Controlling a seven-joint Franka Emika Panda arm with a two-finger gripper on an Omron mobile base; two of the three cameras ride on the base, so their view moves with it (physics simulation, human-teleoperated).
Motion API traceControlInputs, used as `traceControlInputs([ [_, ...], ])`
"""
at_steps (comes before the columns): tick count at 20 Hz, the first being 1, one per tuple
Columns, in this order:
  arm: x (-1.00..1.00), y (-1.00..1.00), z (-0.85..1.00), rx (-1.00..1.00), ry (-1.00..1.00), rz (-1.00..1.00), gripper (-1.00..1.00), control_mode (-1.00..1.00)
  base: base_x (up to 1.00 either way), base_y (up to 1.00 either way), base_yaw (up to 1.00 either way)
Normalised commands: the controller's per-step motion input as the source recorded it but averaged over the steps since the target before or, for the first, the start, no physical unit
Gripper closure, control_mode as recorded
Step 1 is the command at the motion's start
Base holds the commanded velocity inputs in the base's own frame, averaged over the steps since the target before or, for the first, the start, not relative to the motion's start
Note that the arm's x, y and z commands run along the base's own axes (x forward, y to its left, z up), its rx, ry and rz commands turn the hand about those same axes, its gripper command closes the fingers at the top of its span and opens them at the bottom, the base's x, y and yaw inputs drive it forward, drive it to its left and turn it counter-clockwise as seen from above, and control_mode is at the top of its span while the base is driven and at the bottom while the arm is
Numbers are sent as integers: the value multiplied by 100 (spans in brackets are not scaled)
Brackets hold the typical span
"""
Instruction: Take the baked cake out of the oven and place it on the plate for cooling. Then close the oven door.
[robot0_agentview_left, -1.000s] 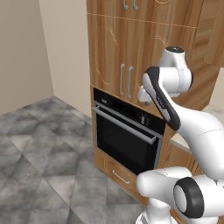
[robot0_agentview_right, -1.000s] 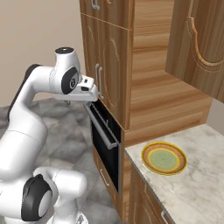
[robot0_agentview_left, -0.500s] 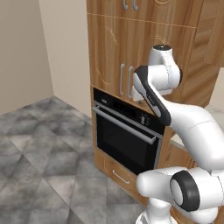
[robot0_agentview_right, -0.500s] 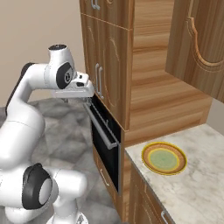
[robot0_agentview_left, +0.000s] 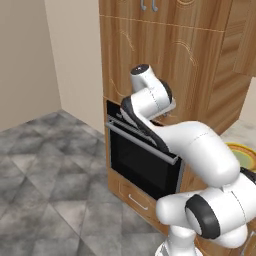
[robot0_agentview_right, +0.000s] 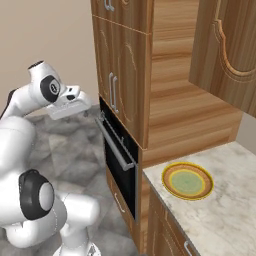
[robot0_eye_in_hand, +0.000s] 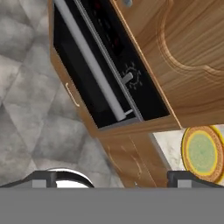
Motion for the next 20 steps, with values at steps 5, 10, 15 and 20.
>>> traceControlInputs([
  [5,17,4,-58,-21,0,-3,-100,-100,0,0,0],
  [10,1,0,-66,-16,0,0,-100,-100,0,0,0],
  [15,2,0,-58,-14,0,0,-100,-100,0,0,0],
  [20,16,-8,-53,-16,0,-1,-100,-100,0,0,0],
])
